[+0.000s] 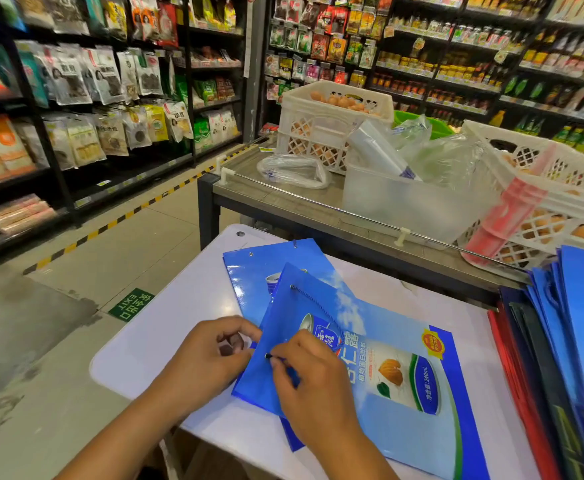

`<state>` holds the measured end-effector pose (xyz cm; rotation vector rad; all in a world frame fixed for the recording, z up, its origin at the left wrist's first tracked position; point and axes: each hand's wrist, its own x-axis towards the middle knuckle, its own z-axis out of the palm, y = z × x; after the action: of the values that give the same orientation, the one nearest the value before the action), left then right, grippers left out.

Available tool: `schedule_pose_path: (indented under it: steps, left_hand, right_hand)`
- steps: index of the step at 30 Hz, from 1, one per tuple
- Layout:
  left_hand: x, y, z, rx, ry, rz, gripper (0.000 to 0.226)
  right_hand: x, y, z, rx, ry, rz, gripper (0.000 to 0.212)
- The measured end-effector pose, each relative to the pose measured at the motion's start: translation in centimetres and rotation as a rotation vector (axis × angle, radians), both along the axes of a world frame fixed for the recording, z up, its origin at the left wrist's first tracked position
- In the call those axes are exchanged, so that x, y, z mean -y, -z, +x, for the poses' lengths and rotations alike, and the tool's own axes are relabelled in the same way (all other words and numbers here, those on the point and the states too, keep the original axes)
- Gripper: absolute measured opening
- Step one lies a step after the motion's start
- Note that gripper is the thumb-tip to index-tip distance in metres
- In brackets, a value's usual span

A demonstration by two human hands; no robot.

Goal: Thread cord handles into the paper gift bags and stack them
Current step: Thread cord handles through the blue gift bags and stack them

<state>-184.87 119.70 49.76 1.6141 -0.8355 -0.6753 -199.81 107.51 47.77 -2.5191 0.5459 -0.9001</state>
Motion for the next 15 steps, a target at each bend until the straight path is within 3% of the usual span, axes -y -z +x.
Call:
schedule_pose_path:
  steps: [11,15]
  left_hand:
    - [-0.3,0.1,0.28,0.138,0.129,0.061,0.027]
    - [-0.46,0.02,-0.02,0.106,0.126,0.036,0.022]
  right_hand:
    - [0.01,-0.03,0.21,-0.019,-0.065,0.049,0.002]
    - [-0.11,-0.67,-0.01,-0.004,-0.101,0.139,0.005]
